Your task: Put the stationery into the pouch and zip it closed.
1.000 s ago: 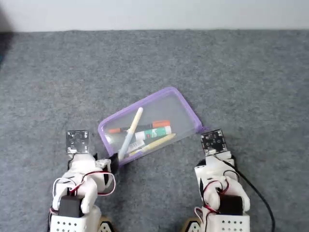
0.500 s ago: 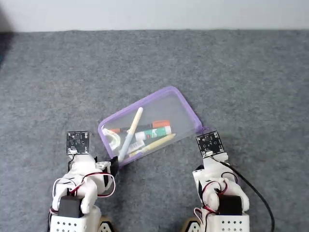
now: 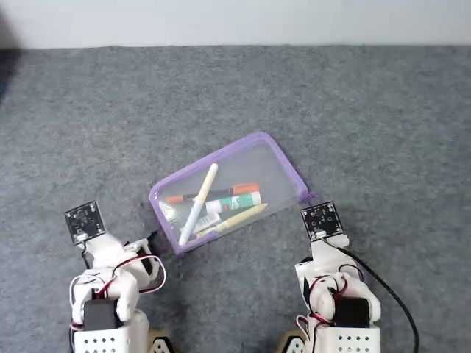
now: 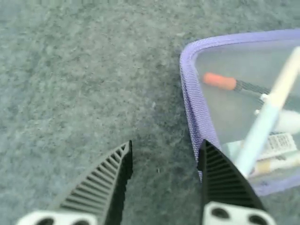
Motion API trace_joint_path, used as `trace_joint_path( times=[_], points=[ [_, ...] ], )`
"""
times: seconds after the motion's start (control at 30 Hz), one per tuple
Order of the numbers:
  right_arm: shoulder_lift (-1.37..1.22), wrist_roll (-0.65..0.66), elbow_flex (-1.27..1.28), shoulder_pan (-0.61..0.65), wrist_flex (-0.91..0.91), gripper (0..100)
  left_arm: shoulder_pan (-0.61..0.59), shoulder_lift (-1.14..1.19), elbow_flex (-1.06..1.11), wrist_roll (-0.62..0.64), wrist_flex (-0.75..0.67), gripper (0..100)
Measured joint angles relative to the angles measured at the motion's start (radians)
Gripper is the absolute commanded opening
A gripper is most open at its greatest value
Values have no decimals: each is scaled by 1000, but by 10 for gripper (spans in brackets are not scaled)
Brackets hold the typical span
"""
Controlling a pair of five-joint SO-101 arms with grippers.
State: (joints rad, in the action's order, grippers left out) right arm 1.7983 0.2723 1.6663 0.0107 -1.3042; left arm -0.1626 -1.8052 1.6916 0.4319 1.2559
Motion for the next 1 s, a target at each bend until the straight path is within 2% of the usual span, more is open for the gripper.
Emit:
trace_joint_path(
  times=[1.0],
  points=[
    [0, 0, 0, 0, 0, 29, -8, 0, 0, 11, 2, 217]
  ],
)
